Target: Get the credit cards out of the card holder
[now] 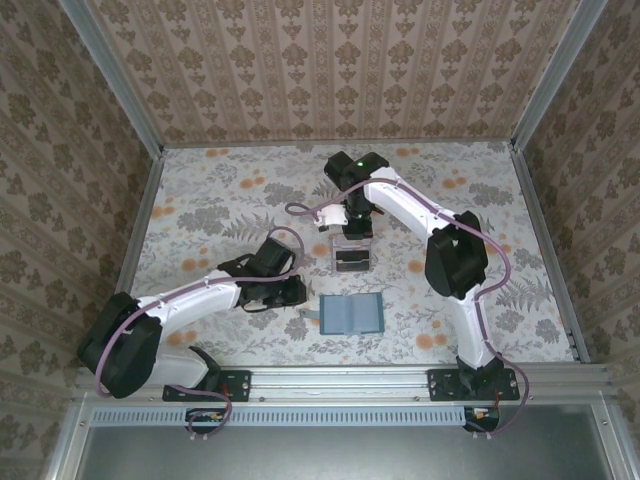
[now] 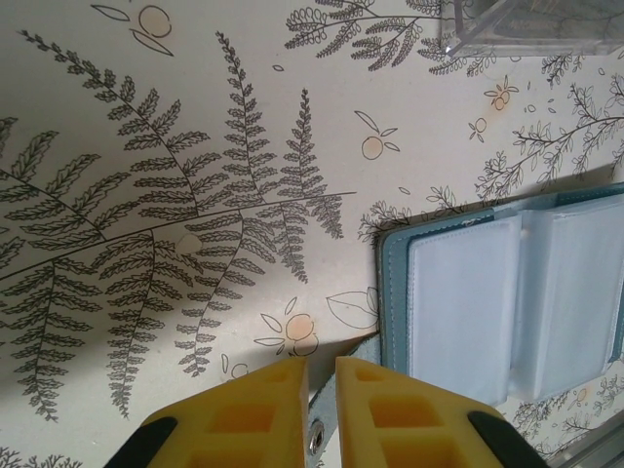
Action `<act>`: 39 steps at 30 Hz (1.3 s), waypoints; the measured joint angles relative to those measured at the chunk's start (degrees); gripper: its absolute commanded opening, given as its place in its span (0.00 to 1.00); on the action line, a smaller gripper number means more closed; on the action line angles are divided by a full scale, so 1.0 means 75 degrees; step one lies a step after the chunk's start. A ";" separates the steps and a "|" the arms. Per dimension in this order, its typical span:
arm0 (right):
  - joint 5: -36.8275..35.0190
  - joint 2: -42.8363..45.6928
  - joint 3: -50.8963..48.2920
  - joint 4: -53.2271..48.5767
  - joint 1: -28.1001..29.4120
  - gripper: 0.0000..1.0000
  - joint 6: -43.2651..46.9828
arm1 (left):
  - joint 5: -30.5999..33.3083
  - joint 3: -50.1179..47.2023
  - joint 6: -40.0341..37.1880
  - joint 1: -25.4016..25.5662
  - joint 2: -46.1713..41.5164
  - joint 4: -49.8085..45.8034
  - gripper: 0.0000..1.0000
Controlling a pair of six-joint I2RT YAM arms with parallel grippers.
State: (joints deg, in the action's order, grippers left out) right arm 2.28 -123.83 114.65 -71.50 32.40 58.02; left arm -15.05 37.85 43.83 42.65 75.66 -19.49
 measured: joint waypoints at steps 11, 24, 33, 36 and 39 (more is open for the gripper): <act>0.0122 -0.0399 0.0111 -0.0137 0.0000 0.18 0.0012 | -0.0029 0.0000 0.0000 0.0000 0.0137 0.0003 0.16; -0.0557 -0.0169 -0.0029 0.0460 0.0000 0.24 -0.0399 | -0.0111 0.0003 0.0000 0.0000 0.0213 0.0047 0.16; -0.0731 0.1247 -0.1501 0.1635 0.0038 0.24 -0.1699 | -0.0114 0.0006 0.0003 0.0119 0.0318 0.0207 0.16; -0.0539 0.1769 -0.2224 0.2145 0.0087 0.24 -0.2573 | -0.0134 0.0012 0.0003 0.0213 0.0490 0.0294 0.15; -0.0326 0.2328 -0.3086 0.2658 0.0169 0.23 -0.3480 | -0.0169 0.0058 0.0000 0.0344 0.0682 0.0289 0.15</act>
State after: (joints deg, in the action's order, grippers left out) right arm -0.16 -106.37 91.50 -51.57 33.67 31.92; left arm -16.32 38.28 43.83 45.23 80.77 -17.32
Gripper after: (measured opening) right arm 0.237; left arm 0.150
